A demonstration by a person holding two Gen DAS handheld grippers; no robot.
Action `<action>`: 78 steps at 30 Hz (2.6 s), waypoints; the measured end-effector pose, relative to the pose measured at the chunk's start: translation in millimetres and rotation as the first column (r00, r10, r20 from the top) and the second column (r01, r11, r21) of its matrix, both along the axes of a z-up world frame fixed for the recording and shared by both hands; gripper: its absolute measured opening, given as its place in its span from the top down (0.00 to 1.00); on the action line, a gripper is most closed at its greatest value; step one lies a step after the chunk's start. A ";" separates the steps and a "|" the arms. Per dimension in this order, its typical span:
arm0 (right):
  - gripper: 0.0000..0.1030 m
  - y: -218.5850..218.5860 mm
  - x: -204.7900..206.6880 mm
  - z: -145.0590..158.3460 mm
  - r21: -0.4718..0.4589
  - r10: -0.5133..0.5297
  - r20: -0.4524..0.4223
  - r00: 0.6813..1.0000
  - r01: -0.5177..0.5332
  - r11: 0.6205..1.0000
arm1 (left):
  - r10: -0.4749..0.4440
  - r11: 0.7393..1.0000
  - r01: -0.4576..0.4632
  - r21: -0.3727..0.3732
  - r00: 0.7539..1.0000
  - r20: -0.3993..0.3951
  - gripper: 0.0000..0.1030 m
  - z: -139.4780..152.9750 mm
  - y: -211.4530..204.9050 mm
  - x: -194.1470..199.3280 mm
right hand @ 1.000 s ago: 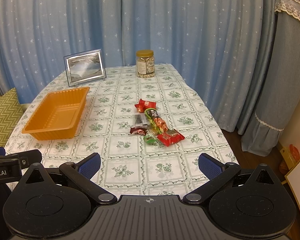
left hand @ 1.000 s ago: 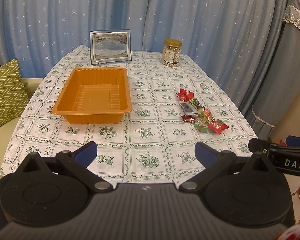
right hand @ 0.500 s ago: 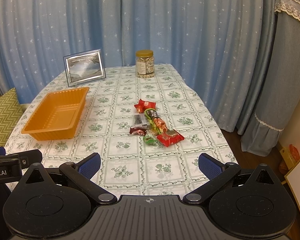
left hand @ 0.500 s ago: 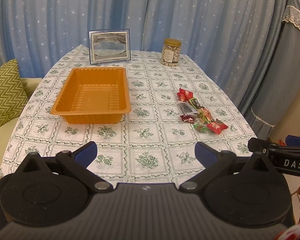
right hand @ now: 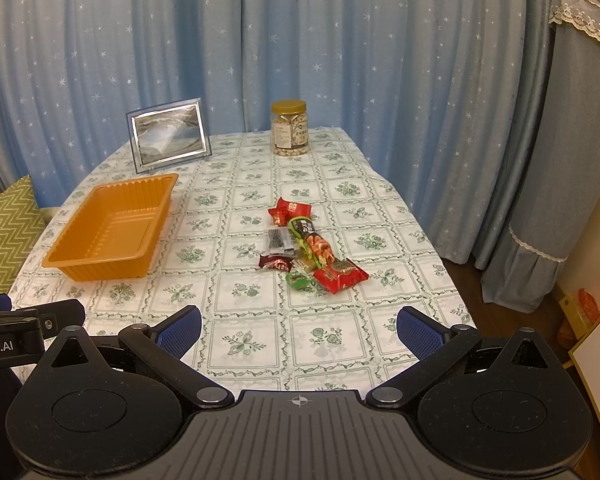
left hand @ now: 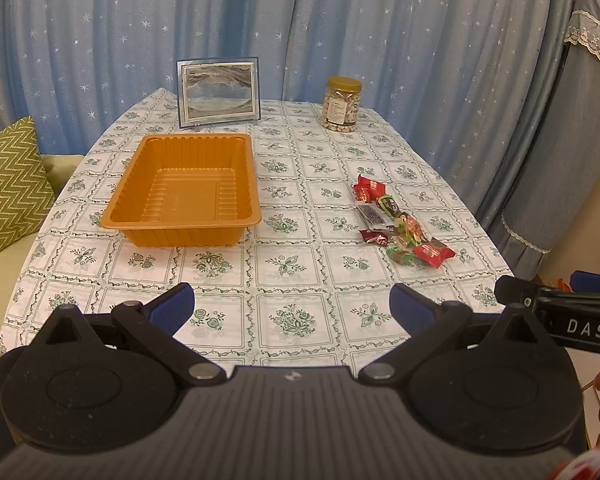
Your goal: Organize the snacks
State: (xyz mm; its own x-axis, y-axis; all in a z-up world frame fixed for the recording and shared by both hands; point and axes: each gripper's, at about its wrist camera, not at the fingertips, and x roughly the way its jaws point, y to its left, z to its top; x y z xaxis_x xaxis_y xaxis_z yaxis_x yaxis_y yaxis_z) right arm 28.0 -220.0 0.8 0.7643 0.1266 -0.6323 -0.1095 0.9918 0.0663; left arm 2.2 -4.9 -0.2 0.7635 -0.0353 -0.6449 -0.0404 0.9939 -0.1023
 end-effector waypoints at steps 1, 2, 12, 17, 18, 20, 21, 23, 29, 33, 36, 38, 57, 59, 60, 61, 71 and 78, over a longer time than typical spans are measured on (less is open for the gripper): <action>0.00 -0.2 0.0 -0.1 0.000 0.000 0.000 1.000 0.000 1.000 | 0.000 1.000 0.000 0.000 1.000 0.000 0.00 0.0 0.1 0.0; 0.00 -0.3 0.0 -0.1 0.001 -0.001 0.000 1.000 0.001 1.000 | -0.001 1.000 0.001 0.000 1.000 0.001 0.00 0.1 -0.1 0.1; 0.00 -0.2 -0.1 0.3 0.001 0.000 0.000 1.000 0.000 1.000 | -0.001 1.000 0.001 -0.001 1.000 0.000 0.00 0.3 -0.1 0.5; 0.00 0.0 -0.2 0.5 0.001 -0.001 0.000 1.000 0.001 1.000 | 0.000 1.000 0.000 -0.002 1.000 -0.001 0.00 0.5 0.3 0.5; 0.00 -0.2 -0.2 0.5 0.001 -0.002 0.000 1.000 0.002 1.000 | 0.000 1.000 0.000 -0.001 1.000 -0.001 0.00 0.5 0.1 0.6; 0.00 -0.3 -0.1 0.4 0.002 -0.001 0.001 1.000 0.001 1.000 | -0.001 1.000 0.001 -0.001 1.000 -0.001 0.00 0.6 0.5 0.5; 0.00 -0.2 -0.1 0.4 0.002 -0.001 0.000 1.000 0.001 1.000 | -0.001 1.000 0.001 -0.001 1.000 -0.001 0.00 0.6 0.3 0.6; 0.00 0.0 -0.2 0.5 0.001 -0.002 0.000 1.000 0.002 1.000 | -0.001 1.000 0.001 -0.002 1.000 -0.001 0.00 0.6 0.5 0.5; 0.00 0.1 -0.4 0.3 0.002 -0.001 0.000 1.000 0.001 1.000 | 0.000 1.000 0.000 -0.003 1.000 -0.002 0.00 0.5 0.7 0.5; 0.00 -1.9 1.2 -0.3 0.006 -0.005 -0.003 1.000 0.005 1.000 | 0.000 1.000 0.000 -0.009 1.000 -0.005 0.00 -0.4 -3.1 2.5; 0.00 -6.5 3.9 -3.6 0.024 -0.015 0.006 1.000 0.015 1.000 | -0.003 0.999 0.003 -0.032 1.000 -0.009 0.00 -2.6 -5.3 5.8; 0.00 -10.6 8.2 -8.3 0.039 -0.025 0.010 1.000 0.025 0.999 | -0.012 0.999 0.012 -0.045 1.000 -0.012 0.00 -5.0 -5.3 9.6; 0.25 -52.6 125.7 -85.4 0.083 -0.161 -0.060 0.985 0.166 0.983 | -0.069 0.992 0.058 -0.110 0.993 -0.095 0.01 -77.9 -13.7 126.9; 0.32 -56.6 142.7 -96.6 0.117 -0.179 -0.093 0.979 0.189 0.975 | -0.063 0.991 0.050 -0.121 0.992 -0.107 0.01 -87.0 -16.5 139.8; 0.33 -57.5 149.8 -102.3 0.133 -0.181 -0.106 0.978 0.195 0.972 | -0.063 0.991 0.050 -0.121 0.992 -0.112 0.01 -91.1 -17.9 145.3; 0.33 -57.4 157.1 -107.9 0.142 -0.185 -0.118 0.976 0.201 0.969 | -0.065 0.992 0.051 -0.117 0.991 -0.116 0.01 -95.5 -19.8 151.7; 0.38 -53.7 218.0 -143.7 0.191 -0.221 -0.192 0.956 0.257 0.947 | -0.070 0.993 0.056 -0.108 0.988 -0.136 0.01 -123.8 -26.4 191.4; 0.62 -50.6 220.2 -153.6 0.122 -0.207 -0.215 0.955 0.236 0.964 | -0.083 0.990 0.064 -0.123 0.985 -0.149 0.01 -135.0 -27.9 200.1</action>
